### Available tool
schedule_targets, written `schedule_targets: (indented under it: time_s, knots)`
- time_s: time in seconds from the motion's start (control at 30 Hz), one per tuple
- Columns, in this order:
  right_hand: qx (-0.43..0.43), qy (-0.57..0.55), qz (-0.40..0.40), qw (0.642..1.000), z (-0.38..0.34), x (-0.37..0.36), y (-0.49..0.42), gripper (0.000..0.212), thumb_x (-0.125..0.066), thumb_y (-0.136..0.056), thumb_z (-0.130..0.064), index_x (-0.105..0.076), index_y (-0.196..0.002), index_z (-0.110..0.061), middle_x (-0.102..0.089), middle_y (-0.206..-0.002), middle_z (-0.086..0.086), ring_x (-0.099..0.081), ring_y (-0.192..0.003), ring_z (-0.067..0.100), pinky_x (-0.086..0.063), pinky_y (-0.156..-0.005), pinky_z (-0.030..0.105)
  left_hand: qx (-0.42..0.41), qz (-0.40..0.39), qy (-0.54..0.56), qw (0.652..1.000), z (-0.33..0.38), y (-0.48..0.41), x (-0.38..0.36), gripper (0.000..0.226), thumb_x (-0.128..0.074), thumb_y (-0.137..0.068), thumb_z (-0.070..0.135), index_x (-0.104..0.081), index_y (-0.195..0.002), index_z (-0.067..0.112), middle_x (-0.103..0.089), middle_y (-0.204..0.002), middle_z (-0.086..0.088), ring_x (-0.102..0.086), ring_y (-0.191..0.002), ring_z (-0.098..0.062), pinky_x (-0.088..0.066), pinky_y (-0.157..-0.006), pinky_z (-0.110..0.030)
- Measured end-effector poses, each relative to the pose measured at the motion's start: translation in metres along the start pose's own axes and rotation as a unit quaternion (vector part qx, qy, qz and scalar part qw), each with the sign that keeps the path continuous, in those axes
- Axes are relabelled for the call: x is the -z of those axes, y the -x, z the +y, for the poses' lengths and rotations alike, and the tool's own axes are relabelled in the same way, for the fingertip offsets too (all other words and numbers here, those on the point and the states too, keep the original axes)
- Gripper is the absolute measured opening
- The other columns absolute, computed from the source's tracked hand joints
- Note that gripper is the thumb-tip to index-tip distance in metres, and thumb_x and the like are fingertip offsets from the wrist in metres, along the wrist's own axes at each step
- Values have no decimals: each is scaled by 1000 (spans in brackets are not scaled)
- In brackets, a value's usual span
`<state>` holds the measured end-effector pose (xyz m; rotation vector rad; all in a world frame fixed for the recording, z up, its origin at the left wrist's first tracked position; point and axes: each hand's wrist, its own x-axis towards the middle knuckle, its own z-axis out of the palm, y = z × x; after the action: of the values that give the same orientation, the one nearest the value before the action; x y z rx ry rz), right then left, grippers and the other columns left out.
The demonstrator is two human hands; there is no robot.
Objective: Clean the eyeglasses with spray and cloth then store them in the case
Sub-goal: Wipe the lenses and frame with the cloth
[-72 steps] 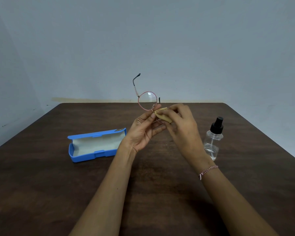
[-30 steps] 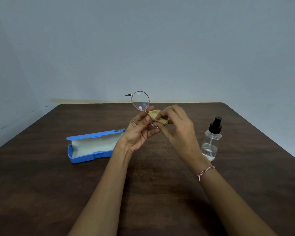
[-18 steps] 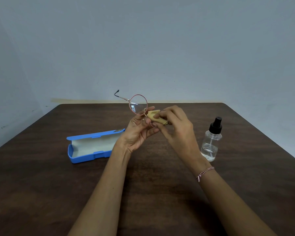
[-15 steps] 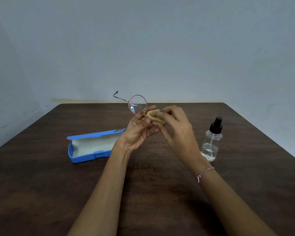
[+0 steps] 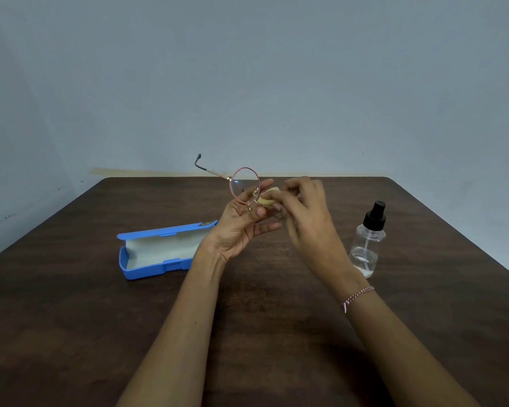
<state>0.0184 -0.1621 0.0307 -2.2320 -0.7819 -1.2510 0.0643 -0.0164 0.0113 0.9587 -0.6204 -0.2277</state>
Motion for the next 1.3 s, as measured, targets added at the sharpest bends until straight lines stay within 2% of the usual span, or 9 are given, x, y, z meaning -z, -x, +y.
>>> schedule_targets:
  time_s: [0.17,0.33,0.47,0.57,0.8,0.87,1.1,1.23,1.3]
  knots:
    - [-57,19,22,998,10,3,0,33,-61,-82,11,-65,-110,-6,-48,-106,9,-39,-101,16,-31,-85,9,-1,-5,1,1000,0,0,1,61,-89,-54,25,-68,-112,29,-71,-104,-5,-69,-96,-19,-58,-67,-29]
    - [-13,-1,11,1000,1,2,0,28,-61,-84,6,-65,-110,-4,-51,-103,12,-41,-99,17,-35,-83,14,-5,-2,15,1000,0,0,-1,63,-91,-50,25,-70,-109,28,-71,-99,-1,-69,-88,-15,-58,-67,-31]
    - [-37,-4,28,999,5,4,0,25,-64,-85,-1,-65,-110,-4,-52,-97,11,-46,-93,18,-39,-77,17,-14,-1,38,999,-1,0,-1,62,-89,-54,22,-67,-112,26,-71,-105,-6,-69,-94,-20,-58,-72,-36]
    - [-35,-13,20,999,8,4,0,23,-66,-82,-5,-66,-105,-4,-54,-90,7,-51,-87,18,-45,-74,22,-16,8,45,999,-2,-1,-1,58,-88,-56,23,-68,-110,28,-71,-105,-5,-69,-93,-19,-58,-71,-34]
    - [8,-84,-1,996,3,1,0,25,-67,-84,-4,-68,-109,-4,-57,-97,9,-57,-96,23,-50,-85,29,-19,21,51,998,-2,-1,-6,48,-90,-53,28,-74,-98,27,-73,-99,0,-69,-90,-14,-57,-69,-27]
    - [18,-98,-10,995,3,3,-1,23,-67,-83,-4,-69,-106,-4,-58,-95,9,-57,-97,19,-48,-87,24,-31,24,56,998,-1,-1,-6,46,-90,-54,29,-74,-97,26,-72,-102,-2,-69,-92,-15,-57,-68,-26]
    - [11,-74,-24,997,13,9,-2,19,-66,-82,-9,-70,-100,-5,-55,-89,4,-54,-85,16,-41,-77,12,-63,38,78,994,2,-1,-7,42,-87,-55,34,-74,-95,29,-71,-107,-3,-67,-101,-20,-58,-69,-28]
    - [37,-85,-30,995,9,5,-1,25,-68,-82,-3,-69,-107,-6,-57,-94,8,-56,-90,21,-50,-80,27,-65,40,80,994,2,-2,-9,45,-89,-53,34,-74,-94,28,-72,-105,-3,-69,-96,-19,-58,-65,-26]
    - [46,-98,-42,993,9,5,-1,23,-68,-82,-4,-70,-105,-7,-57,-94,9,-56,-90,21,-50,-79,27,-67,43,90,993,2,-2,-8,47,-90,-50,34,-74,-94,28,-72,-104,-4,-69,-97,-20,-58,-63,-26]
